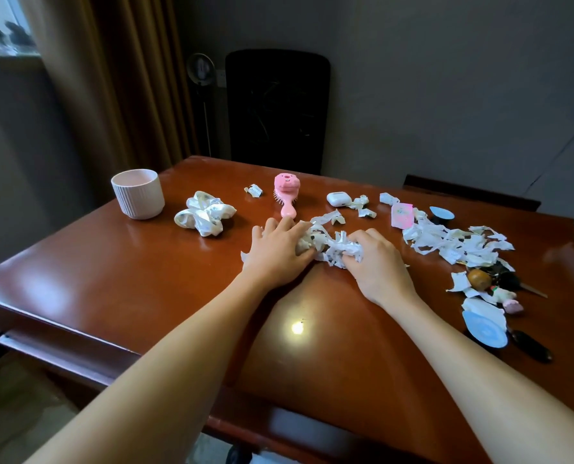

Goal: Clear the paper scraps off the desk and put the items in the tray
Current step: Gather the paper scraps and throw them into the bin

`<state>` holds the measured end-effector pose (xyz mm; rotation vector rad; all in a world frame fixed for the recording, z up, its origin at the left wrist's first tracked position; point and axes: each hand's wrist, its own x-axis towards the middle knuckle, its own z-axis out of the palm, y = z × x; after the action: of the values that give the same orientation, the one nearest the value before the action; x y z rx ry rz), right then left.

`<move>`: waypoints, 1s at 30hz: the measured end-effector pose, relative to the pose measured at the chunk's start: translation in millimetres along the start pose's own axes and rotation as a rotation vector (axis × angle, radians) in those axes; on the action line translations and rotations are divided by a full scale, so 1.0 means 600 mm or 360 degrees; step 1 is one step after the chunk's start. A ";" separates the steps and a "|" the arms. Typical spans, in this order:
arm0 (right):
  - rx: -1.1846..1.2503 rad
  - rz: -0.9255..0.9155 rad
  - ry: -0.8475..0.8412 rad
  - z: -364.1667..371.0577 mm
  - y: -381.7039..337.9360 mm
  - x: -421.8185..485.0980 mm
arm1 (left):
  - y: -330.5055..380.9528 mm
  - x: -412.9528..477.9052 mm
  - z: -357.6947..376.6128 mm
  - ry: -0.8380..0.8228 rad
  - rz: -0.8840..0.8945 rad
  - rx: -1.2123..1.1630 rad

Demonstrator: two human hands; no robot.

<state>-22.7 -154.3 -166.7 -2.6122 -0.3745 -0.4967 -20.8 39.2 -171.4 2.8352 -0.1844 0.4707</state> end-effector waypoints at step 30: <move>0.0142 -0.0077 0.0049 0.002 0.009 0.000 | 0.011 -0.016 -0.016 0.0184 0.0120 -0.0074</move>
<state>-20.5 -158.7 -169.7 -2.5117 -0.4406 -0.5235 -33.9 36.4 -164.3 2.7540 -0.2770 0.6357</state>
